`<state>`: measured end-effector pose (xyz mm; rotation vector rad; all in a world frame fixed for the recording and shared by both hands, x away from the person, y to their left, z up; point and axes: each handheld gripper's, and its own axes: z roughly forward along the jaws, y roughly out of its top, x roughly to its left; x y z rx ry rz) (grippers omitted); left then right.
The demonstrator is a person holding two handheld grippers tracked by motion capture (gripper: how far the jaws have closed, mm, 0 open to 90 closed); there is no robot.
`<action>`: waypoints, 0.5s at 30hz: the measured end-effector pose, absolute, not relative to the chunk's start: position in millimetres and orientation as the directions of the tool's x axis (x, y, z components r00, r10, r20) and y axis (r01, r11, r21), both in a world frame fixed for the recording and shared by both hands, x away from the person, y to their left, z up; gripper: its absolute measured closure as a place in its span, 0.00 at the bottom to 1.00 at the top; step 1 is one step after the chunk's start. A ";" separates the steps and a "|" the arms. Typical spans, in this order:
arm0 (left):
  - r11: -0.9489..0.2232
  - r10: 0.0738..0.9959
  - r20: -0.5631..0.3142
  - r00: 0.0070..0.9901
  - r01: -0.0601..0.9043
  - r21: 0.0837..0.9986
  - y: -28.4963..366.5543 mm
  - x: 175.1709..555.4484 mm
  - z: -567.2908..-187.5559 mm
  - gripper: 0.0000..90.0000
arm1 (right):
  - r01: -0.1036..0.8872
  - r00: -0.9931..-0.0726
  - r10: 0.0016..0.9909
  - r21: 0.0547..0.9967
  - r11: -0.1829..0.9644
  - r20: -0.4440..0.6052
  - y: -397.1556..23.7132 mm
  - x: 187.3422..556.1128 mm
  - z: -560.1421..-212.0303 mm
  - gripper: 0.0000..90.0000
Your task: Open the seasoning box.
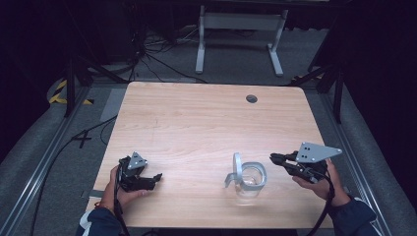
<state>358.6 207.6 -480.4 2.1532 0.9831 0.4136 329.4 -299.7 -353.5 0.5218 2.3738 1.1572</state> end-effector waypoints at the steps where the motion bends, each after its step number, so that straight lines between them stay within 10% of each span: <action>1: -0.450 0.752 -0.005 0.659 0.519 0.726 207.6 358.8 -480.4 0.23 | 0.151 -0.818 0.526 0.792 0.591 -0.236 -304.6 330.7 -357.2 0.94; 15: -0.443 0.754 -0.013 0.657 0.523 0.728 206.6 358.5 -480.7 0.23 | 0.291 -0.782 0.599 0.749 0.595 -0.172 -348.9 345.5 -397.1 0.83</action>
